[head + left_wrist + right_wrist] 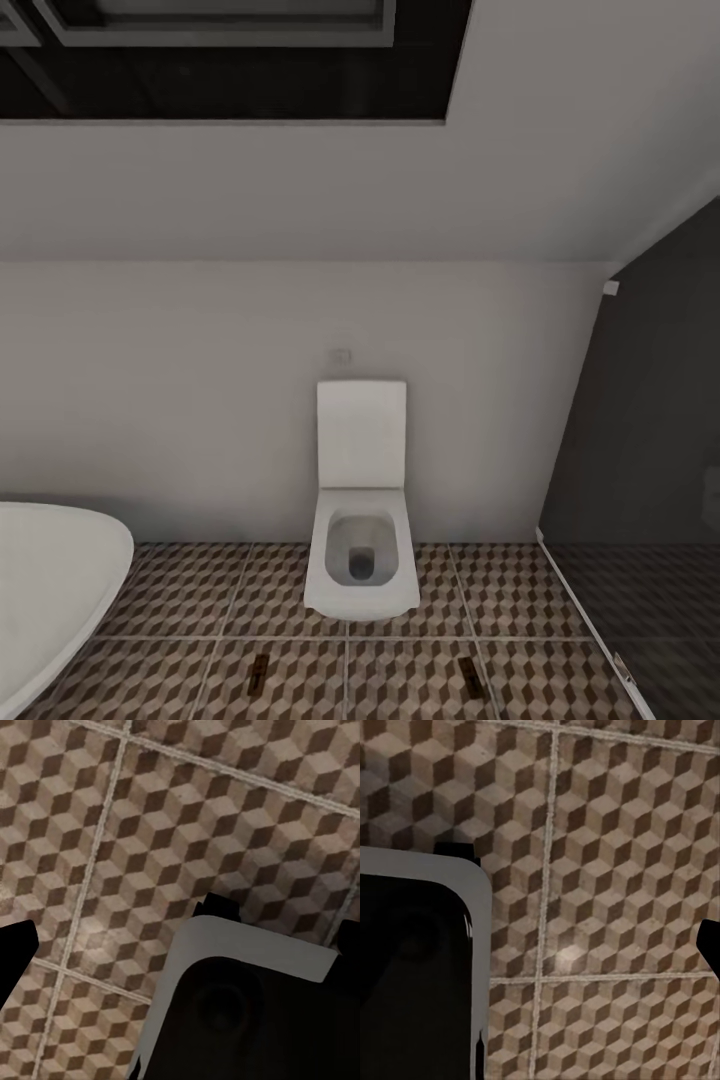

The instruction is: Take the four mousetraps from the cabinet in the bathroom and place them on the bathroom floor. Make sure all four end up on the same floor surface, and ensure that at least two of them are either under or directly next to the same bathroom sink.

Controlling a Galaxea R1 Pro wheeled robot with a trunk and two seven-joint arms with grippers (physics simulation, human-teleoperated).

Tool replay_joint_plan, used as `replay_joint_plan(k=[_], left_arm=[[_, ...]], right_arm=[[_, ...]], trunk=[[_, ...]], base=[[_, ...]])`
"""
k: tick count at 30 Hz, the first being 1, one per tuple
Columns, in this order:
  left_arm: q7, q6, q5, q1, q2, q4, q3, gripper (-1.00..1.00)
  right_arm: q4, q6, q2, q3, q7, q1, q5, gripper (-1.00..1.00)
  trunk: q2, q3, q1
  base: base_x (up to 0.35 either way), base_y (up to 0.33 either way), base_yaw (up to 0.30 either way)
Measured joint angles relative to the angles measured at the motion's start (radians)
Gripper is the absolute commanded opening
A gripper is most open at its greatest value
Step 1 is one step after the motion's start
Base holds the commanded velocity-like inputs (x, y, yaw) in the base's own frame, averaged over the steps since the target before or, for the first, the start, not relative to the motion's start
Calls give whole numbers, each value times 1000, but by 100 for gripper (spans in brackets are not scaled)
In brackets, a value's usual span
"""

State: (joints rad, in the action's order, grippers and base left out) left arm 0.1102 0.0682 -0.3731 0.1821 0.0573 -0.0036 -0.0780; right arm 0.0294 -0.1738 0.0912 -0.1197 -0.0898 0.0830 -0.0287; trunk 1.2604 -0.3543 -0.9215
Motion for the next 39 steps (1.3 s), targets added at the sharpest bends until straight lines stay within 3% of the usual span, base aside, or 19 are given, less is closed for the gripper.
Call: replay_joint_plan(k=[39], left_arm=[[1,3,5,0,3,-7,3,100]], right_arm=[[-2,4,-8,2,-2,0,6,100]], trunk=[[0,0,0]], base=[[0,0,0]])
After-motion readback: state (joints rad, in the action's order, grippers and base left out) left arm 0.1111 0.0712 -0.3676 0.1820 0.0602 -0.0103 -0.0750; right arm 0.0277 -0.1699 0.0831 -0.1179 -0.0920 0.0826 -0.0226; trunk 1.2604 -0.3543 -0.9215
